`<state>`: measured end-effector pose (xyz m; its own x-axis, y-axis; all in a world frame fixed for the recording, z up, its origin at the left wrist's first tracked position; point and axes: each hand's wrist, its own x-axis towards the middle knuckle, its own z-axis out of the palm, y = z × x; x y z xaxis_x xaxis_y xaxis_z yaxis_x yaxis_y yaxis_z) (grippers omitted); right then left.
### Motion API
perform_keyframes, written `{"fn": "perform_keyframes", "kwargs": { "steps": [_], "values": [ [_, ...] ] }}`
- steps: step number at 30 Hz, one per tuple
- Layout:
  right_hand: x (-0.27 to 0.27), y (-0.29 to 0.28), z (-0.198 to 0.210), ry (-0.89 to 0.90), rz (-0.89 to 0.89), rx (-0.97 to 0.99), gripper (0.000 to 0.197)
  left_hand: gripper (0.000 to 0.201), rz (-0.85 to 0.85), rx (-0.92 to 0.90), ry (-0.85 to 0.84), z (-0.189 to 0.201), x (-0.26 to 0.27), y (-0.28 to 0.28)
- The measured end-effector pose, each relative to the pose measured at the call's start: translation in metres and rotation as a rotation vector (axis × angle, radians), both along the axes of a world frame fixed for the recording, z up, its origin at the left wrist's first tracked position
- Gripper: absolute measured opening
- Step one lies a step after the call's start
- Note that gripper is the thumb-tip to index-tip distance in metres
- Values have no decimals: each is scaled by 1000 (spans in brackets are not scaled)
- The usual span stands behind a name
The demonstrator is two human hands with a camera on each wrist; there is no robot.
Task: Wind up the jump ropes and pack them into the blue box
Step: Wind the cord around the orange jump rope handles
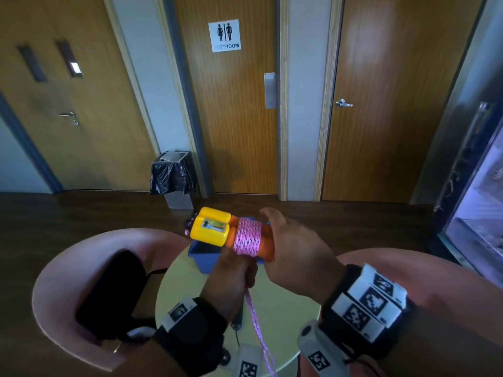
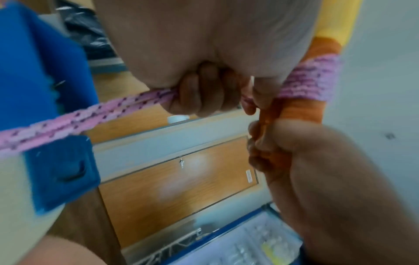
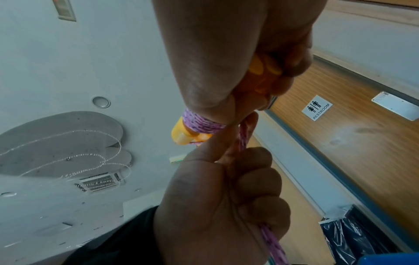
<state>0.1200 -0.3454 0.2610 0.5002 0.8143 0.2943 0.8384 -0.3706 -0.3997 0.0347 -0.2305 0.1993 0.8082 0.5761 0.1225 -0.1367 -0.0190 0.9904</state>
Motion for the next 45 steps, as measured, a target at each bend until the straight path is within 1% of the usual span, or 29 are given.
{"fn": "perform_keyframes", "kwargs": {
  "steps": [1,3,5,7,9,13,15,16,19,21,22,23,24,25,26,27,28,29,30,31,32,35,36,40,43,45],
  "values": [
    [-1,2,-1,0,-12,-10,85,32,51,110,49,-1,0,3],
    [-1,8,-2,-18,-37,-12,81,34,115,188,113,-5,0,5],
    [1,14,-5,-47,-73,-5,78,37,125,241,117,-9,-1,3],
    [7,20,-9,-54,-120,-24,78,40,101,256,85,-17,-2,-1],
    [18,24,-16,-82,-171,-58,75,40,37,218,96,-24,-3,-7],
    [41,28,-34,-147,-247,-218,53,38,-124,211,216,-42,-8,-8],
    [47,30,-45,-175,-251,-360,53,34,-151,288,292,-46,-7,-2],
    [48,30,-52,-182,-237,-421,56,34,-163,386,344,-45,-7,2],
    [44,29,-73,-233,-136,-576,65,31,-290,809,451,-32,-5,21],
    [38,27,-87,-284,-43,-653,65,25,-372,1070,507,-23,-4,36],
    [36,24,-93,-315,-1,-682,65,22,-406,1184,532,-20,-4,42],
    [31,26,-99,-345,34,-706,70,18,-435,1257,557,-18,-3,46],
    [28,26,-104,-374,73,-742,76,15,-464,1279,577,-16,-4,49],
    [26,26,-106,-378,98,-798,78,14,-497,1274,594,-14,-4,51],
    [24,25,-106,-351,101,-824,70,16,-530,1265,600,-12,-4,53],
    [23,22,-103,-299,103,-798,55,17,-563,1267,595,-12,-4,56],
    [21,17,-98,-226,127,-731,39,17,-593,1286,585,-13,-3,59],
    [20,10,-93,-157,151,-661,31,18,-619,1309,563,-13,-3,62],
    [19,6,-86,-124,165,-638,30,19,-636,1331,546,-13,-2,64],
    [18,2,-80,-110,168,-644,32,20,-644,1349,520,-13,-1,65],
    [18,-1,-75,-141,169,-679,38,22,-644,1354,502,-13,0,66],
    [18,-2,-61,-332,234,-813,87,23,-641,1329,430,-9,6,68],
    [19,-3,-57,-352,265,-806,93,23,-638,1302,422,-7,8,70],
    [26,-12,-46,-308,296,-691,98,18,-631,1235,343,-1,13,71],
    [30,-15,-40,-282,309,-564,101,24,-617,1159,283,3,14,72],
    [34,-17,-36,-259,332,-516,103,23,-637,1110,283,5,16,73]
  ]
}}
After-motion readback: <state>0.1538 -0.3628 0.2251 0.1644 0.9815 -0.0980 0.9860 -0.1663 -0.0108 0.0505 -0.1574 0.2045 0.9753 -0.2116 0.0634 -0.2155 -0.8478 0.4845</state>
